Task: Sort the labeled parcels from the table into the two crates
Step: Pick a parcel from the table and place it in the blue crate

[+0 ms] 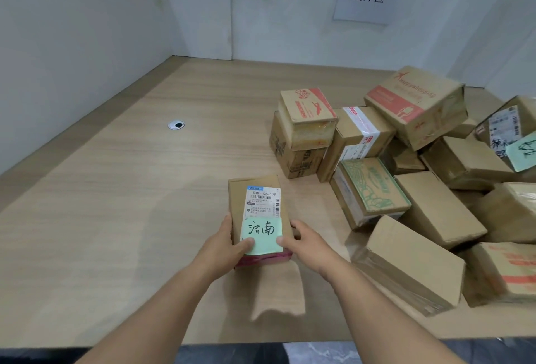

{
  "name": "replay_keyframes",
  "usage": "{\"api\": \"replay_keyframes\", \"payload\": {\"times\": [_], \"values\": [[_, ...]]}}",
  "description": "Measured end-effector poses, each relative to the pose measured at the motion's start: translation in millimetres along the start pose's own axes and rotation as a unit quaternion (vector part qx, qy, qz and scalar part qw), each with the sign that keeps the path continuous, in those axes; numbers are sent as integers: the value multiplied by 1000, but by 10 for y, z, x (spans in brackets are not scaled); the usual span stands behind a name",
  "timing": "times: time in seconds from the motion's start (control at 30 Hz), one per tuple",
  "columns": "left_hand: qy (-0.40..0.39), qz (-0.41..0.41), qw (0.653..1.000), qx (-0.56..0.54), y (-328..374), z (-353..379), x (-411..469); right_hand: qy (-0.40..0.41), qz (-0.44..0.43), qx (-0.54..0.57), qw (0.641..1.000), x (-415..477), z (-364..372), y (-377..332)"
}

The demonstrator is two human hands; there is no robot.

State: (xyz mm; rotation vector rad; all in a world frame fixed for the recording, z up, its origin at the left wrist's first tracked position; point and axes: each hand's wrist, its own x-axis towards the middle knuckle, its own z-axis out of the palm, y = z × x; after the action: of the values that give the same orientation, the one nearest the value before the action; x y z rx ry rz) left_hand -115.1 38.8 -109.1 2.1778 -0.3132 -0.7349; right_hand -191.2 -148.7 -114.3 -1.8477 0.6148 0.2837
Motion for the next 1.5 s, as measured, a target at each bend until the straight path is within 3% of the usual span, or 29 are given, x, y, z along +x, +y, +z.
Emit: {"api": "replay_keyframes", "payload": {"times": [0.23,0.47,0.73,1.23,1.5], "values": [[-4,41,996,-75,-60,55,-151,-71,20,128,989,-42,40,163],[79,107,981,-141,53,88,-551,-106,-109,169,974,-194,-25,26],[191,141,965,-116,70,-82,-1125,-136,-237,159,949,-517,49,-265],[324,43,944,-33,-303,-74,-2509,-294,-269,150,905,-982,797,-331],[419,-75,905,-11,-882,-224,-3105,-369,-271,115,881,-1164,1334,-574]]}}
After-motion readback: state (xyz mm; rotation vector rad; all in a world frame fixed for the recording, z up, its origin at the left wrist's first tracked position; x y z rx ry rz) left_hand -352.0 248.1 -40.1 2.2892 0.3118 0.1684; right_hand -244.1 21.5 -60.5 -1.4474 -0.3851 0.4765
